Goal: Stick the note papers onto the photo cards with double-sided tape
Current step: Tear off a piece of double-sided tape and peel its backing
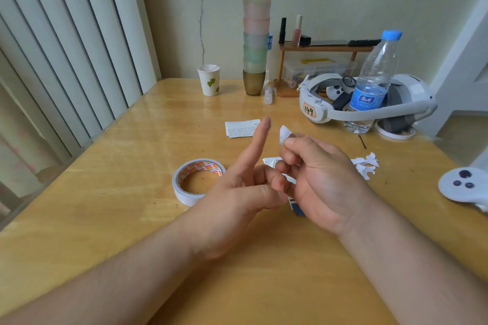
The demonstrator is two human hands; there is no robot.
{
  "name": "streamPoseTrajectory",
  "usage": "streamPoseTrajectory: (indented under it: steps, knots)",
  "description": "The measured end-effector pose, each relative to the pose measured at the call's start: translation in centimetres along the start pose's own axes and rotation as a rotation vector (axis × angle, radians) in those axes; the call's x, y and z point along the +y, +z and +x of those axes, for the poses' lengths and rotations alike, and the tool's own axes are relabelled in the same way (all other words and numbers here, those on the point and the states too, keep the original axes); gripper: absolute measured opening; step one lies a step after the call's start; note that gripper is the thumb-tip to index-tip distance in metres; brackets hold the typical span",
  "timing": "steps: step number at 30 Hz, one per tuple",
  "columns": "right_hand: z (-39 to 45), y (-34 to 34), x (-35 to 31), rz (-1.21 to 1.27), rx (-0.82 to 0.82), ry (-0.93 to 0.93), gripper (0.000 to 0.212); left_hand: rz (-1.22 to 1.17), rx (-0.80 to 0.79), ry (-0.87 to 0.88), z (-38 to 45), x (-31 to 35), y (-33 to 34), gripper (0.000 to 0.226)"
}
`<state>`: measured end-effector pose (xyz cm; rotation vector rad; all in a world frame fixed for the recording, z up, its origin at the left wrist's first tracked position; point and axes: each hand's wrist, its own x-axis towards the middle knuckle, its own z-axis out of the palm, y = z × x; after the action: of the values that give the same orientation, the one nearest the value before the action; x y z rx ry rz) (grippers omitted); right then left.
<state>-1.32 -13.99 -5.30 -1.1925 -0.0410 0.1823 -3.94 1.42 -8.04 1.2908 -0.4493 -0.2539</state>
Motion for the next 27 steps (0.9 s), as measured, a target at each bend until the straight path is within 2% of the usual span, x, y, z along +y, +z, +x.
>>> streamPoseTrajectory:
  steps: [4, 8, 14, 15, 17, 19, 22, 27]
  knots:
    - [-0.1, 0.2, 0.2, 0.028, 0.042, -0.013, 0.018, -0.011, 0.028, 0.005, 0.0, 0.2, -0.1, 0.1]
    - [0.0, 0.2, 0.1, -0.088, 0.107, -0.077, 0.016, -0.015, 0.04, 0.012, 0.0, 0.2, -0.1, 0.099]
    - [0.1, -0.5, -0.7, -0.171, 0.102, -0.127, 0.016, -0.027, 0.049, -0.012, 0.1, 0.2, -0.4, 0.093]
    - [0.3, -1.5, -1.5, -0.269, 0.124, -0.176, 0.016, -0.048, 0.046, -0.034, 0.1, 0.2, -0.4, 0.089]
    - [1.0, -4.8, -3.6, -0.692, 0.206, -0.277, 0.013, -0.118, 0.01, -0.098, 0.3, 0.1, -0.3, 0.076]
    - [1.5, -8.9, -5.2, -1.034, 0.312, -0.282, 0.013, -0.21, -0.043, -0.17, 0.4, 0.0, -0.1, 0.068]
    - [2.2, -13.6, -5.8, -1.152, 0.384, -0.144, 0.018, -0.35, -0.095, -0.266, 0.8, -0.3, 0.1, 0.065]
    - [3.4, -15.9, -4.9, -1.355, 0.293, 0.052, 0.022, -0.43, -0.105, -0.304, 1.2, -0.4, -0.2, 0.077]
